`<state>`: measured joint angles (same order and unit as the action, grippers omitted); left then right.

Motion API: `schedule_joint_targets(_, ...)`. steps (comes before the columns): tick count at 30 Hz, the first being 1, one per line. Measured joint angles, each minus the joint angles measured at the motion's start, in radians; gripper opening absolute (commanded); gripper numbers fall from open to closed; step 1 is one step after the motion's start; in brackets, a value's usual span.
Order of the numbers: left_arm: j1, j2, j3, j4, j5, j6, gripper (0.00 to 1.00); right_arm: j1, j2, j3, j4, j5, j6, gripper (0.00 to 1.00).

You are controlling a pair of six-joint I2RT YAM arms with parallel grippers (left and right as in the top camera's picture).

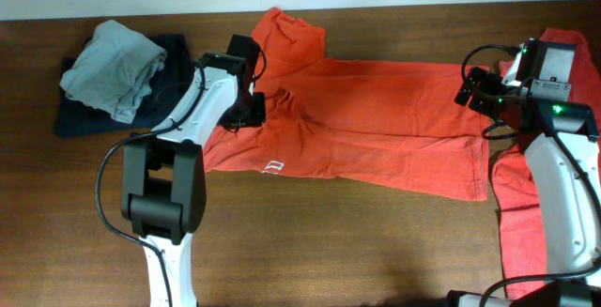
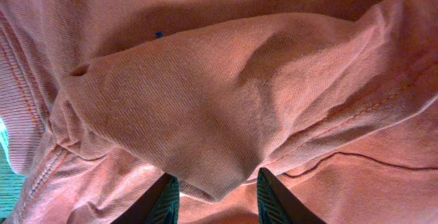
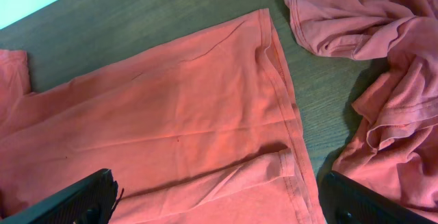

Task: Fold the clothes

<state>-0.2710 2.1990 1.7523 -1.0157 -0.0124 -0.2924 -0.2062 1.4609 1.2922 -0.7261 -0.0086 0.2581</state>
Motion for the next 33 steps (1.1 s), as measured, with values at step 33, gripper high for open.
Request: schedule_joint_targets(33,0.001,0.002,0.08,0.196,-0.131,0.0,0.05,0.0,0.0,0.0,0.0,0.0,0.0,0.99)
